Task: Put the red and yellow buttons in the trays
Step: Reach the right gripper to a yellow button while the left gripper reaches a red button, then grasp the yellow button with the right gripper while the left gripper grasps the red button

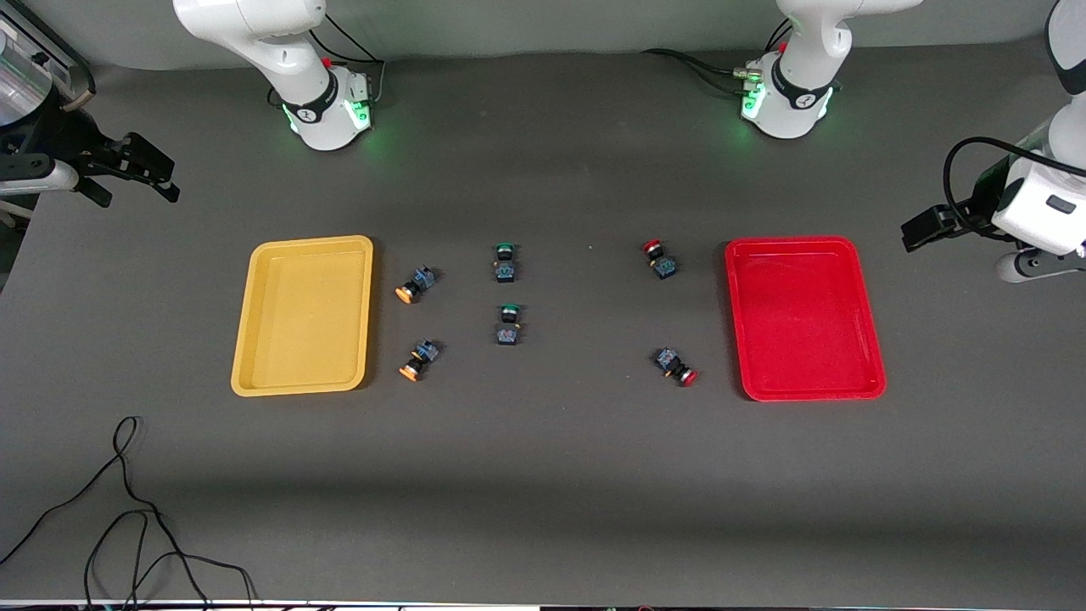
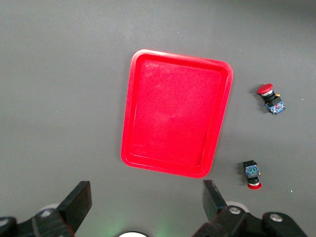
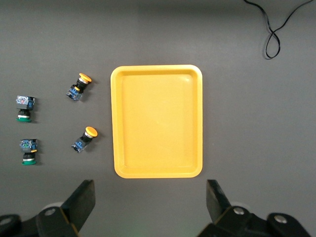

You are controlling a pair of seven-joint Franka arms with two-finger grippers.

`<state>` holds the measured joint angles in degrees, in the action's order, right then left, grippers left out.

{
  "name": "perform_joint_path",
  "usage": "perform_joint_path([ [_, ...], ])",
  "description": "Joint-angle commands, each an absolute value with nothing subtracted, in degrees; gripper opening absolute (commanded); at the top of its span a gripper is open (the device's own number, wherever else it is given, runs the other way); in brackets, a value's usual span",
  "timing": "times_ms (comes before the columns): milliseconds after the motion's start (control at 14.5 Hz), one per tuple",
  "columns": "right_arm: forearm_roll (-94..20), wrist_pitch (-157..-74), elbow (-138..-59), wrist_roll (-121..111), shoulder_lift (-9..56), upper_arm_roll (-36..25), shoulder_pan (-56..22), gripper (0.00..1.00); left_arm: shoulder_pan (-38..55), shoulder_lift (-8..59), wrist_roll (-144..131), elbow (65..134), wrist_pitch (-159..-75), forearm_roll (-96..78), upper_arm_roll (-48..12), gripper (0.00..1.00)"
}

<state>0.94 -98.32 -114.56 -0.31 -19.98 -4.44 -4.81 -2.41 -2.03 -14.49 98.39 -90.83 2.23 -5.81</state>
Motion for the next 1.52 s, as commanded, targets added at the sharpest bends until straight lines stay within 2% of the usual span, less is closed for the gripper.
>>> perform_joint_path([
  [0,2.0,-96.2,-112.9,-1.0,-19.4,-4.0,-4.7,1.0,-2.3,-3.0,-13.8,98.8,-90.6,1.8,-5.7,1.0],
  [208,1.8,-95.5,-111.5,-0.9,-17.0,-3.8,-4.8,1.0,-2.4,-3.0,-13.8,98.7,-90.6,1.8,-5.8,1.0],
  [484,0.6,-96.7,-107.3,7.1,-7.9,0.2,-5.3,1.0,-1.9,-3.0,-14.2,99.1,-89.8,1.3,-6.1,1.0],
  [692,-1.5,-101.3,-108.4,21.8,-2.3,5.5,-6.1,1.0,2.2,-0.5,-17.7,99.2,-91.0,-0.3,-6.2,1.0],
  [830,-2.1,-107.5,-113.7,33.7,-0.2,8.7,-6.9,1.0,6.2,2.7,-23.4,99.8,-94.2,-0.6,-6.2,1.0],
  [1038,-5.4,-121.7,-124.6,41.7,2.1,9.1,-9.2,1.0,13.0,6.1,-35.0,105.8,-103.7,-0.7,-6.2,1.0],
  [1314,-7.5,-130.8,-128.4,48.8,9.0,9.2,-13.4,1.0,20.5,7.3,-45.7,123.4,-124.0,-0.8,-6.2,0.99],
  [1453,-7.5,-135.1,-130.5,51.0,11.6,9.2,-14.6,1.0,23.4,11.1,-53.2,126.5,-131.2,-1.3,-6.9,0.99],
])
